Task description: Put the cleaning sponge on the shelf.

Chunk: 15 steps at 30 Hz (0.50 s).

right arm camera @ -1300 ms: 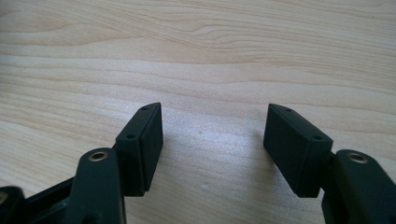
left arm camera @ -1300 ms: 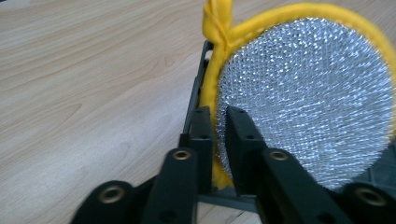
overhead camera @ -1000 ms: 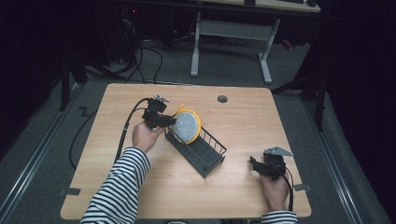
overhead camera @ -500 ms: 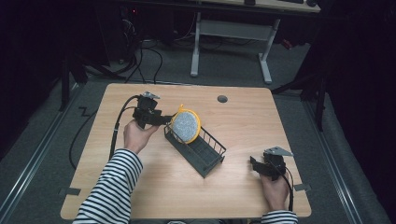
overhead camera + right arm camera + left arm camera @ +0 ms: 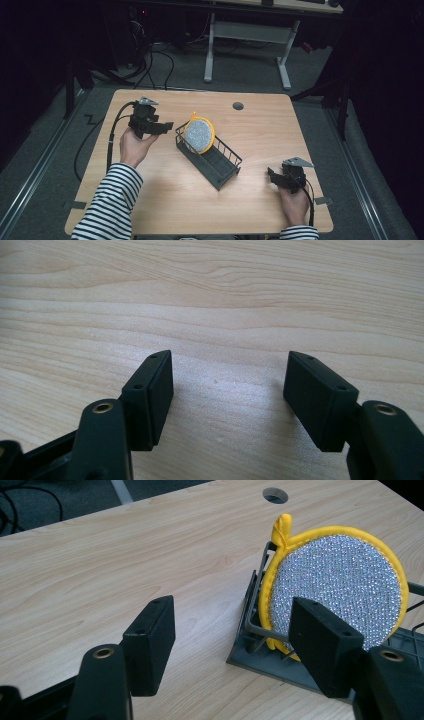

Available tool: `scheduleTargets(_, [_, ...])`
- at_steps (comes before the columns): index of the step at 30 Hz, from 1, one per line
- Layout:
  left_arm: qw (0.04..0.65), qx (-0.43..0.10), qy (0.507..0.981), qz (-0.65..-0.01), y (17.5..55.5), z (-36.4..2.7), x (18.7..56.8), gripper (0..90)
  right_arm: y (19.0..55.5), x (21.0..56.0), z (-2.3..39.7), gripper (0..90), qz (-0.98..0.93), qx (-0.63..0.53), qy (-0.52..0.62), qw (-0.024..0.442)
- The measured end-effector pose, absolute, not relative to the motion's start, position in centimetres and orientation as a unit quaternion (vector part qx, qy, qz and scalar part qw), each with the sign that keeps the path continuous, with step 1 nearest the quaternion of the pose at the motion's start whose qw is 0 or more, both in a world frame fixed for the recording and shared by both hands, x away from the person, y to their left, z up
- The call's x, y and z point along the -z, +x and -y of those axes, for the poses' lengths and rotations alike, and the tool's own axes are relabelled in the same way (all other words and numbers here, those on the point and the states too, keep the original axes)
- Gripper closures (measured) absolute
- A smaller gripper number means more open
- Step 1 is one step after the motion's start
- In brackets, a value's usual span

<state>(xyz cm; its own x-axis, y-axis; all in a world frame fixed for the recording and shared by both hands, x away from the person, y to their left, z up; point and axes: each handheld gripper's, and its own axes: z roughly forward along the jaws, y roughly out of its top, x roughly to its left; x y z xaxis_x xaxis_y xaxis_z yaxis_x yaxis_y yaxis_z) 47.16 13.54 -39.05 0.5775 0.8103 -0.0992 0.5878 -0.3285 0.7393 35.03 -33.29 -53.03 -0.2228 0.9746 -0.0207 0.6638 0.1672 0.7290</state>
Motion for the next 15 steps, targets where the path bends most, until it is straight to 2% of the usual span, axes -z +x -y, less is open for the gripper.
scheduleTargets(15, [0.382,-0.146,0.787,-0.462,45.2,-16.3,39.8,35.3,35.0,53.0,33.3,36.1,-0.721,-0.305,0.568,0.254])
